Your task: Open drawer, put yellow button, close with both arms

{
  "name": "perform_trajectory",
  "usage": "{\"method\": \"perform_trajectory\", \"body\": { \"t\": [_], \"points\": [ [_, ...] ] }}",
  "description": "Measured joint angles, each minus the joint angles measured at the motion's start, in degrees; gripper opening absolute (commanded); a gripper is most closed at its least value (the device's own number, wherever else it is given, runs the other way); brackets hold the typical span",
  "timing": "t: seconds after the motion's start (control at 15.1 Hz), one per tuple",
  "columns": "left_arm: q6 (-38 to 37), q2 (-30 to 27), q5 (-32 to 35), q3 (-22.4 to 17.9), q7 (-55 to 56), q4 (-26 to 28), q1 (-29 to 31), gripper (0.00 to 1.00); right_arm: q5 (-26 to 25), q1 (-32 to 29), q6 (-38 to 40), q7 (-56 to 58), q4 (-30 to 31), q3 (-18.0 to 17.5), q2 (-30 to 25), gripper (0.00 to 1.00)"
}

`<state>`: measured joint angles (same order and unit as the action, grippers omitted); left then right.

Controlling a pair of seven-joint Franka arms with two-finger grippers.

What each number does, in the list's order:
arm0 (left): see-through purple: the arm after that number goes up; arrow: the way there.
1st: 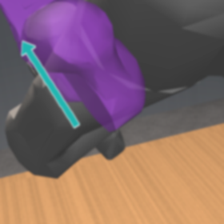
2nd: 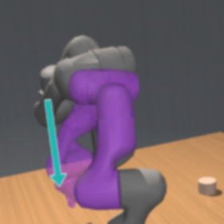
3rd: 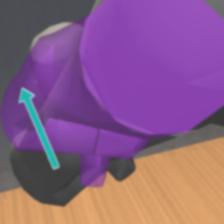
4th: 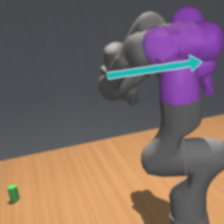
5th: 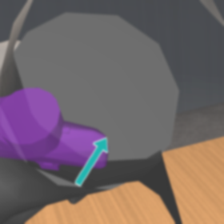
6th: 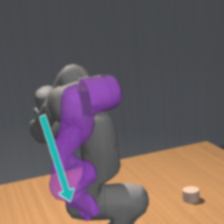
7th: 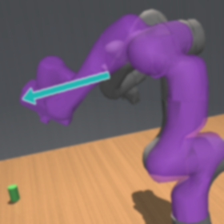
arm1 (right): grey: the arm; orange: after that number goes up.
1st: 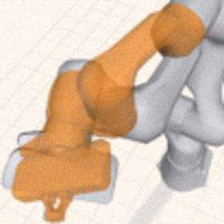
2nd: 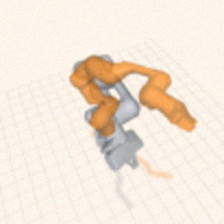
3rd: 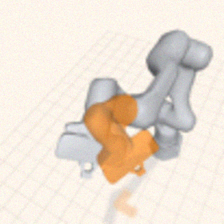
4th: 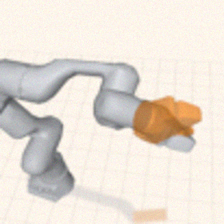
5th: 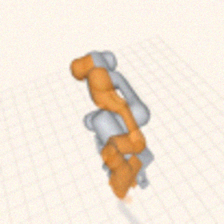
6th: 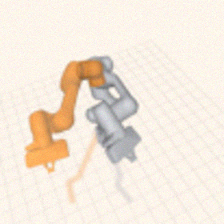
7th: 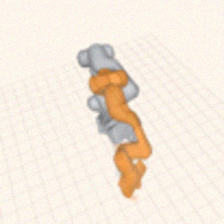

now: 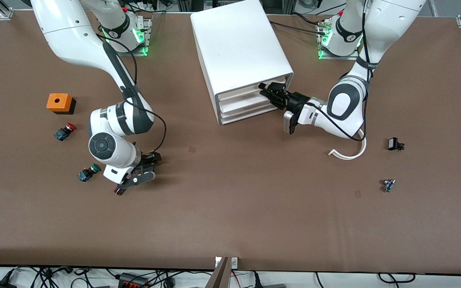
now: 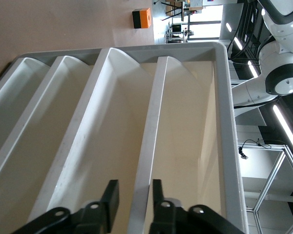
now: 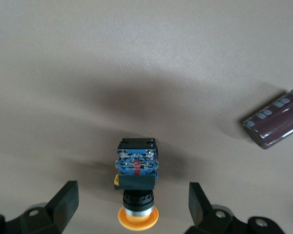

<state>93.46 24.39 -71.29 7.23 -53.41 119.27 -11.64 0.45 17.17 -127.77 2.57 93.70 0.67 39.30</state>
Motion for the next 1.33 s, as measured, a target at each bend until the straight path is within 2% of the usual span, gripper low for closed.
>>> {"method": "perform_trajectory", "body": {
  "t": [0.13,0.27,0.33,0.53,0.66,0.73,0.93,0.99,1.06,1.13,1.33],
  "points": [
    [-0.1,0.0,0.0,0.0,-0.9,0.1,0.0,0.08,0.0,0.0,-0.3,0.0,0.0,0.0,1.1,1.00],
    [-0.8,-0.5,-0.5,0.0,-2.9,0.1,0.0,0.04,0.0,0.0,-0.9,0.0,0.0,0.0,1.9,0.98],
    [-0.7,-0.6,-0.5,0.0,-3.2,0.1,0.0,0.03,0.1,0.0,-1.1,0.0,0.0,0.0,2.2,0.78],
    [0.0,-0.4,-0.5,-0.2,-3.6,-0.9,0.5,0.03,0.4,0.0,-1.2,0.0,0.0,0.0,2.3,0.31],
    [0.6,0.8,0.3,-0.5,-3.7,-3.3,1.5,0.03,0.4,0.0,-1.2,0.0,0.0,0.0,2.3,0.05],
    [0.6,2.0,1.0,-0.6,-3.7,-5.3,2.1,0.03,0.5,0.0,-1.2,0.0,0.0,0.0,2.3,0.00],
    [0.4,6.7,2.1,-0.7,-3.7,-12.2,4.2,0.04,0.5,0.1,-1.3,0.0,-0.5,0.0,2.1,0.00],
    [0.2,8.0,2.4,-0.7,-3.7,-14.2,4.8,0.11,0.5,0.1,-1.5,-0.1,-1.0,-0.1,1.6,0.00],
    [-0.1,9.1,2.9,-0.8,-3.7,-15.8,5.2,0.48,0.8,0.1,-1.6,-0.1,-1.9,-0.5,0.8,0.00],
    [-0.4,9.8,3.6,-0.8,-3.4,-17.2,5.4,0.99,1.7,0.1,-1.5,-0.1,-3.1,-1.1,-0.3,0.00],
    [0.0,10.4,5.9,-1.1,-1.1,-19.0,5.5,1.00,4.0,1.0,1.8,-0.1,-9.0,-2.6,-4.5,0.00]
  ]
}}
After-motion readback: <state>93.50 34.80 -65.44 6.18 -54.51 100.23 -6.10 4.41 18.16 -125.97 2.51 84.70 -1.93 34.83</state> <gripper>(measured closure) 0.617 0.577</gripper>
